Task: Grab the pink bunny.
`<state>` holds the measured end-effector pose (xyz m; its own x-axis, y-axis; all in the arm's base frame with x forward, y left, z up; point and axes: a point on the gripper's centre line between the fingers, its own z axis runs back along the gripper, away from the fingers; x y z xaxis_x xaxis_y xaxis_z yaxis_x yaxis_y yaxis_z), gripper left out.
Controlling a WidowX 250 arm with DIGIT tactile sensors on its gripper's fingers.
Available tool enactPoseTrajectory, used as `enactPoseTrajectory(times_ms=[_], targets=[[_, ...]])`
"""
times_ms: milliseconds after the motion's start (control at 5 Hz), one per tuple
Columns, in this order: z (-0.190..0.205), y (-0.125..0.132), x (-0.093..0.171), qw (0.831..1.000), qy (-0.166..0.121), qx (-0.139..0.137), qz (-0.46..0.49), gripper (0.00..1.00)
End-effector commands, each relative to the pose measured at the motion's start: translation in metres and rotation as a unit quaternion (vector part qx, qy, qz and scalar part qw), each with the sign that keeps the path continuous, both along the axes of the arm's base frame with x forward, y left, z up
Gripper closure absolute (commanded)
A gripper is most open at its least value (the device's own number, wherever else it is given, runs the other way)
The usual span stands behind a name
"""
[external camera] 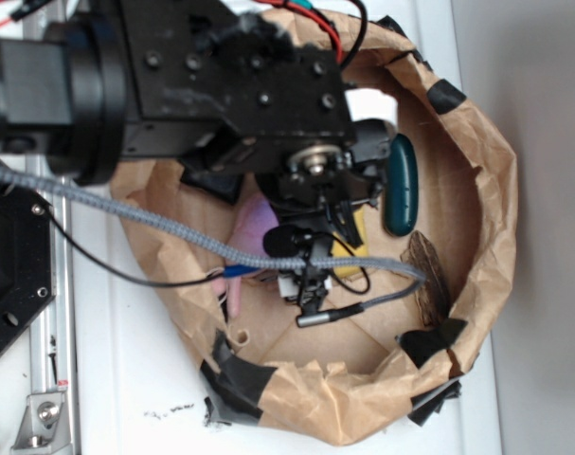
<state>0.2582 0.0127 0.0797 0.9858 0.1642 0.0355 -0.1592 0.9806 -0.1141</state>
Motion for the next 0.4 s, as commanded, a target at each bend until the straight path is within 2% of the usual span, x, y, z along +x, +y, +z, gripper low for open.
enactPoseTrajectory(times_ms=[0, 200], targets=[[-0.013, 0.015, -0.029, 0.985, 0.016, 0.044, 0.167, 0.0], [-0.029, 0.016, -0.036, 0.982, 0.032, 0.038, 0.183, 0.0]])
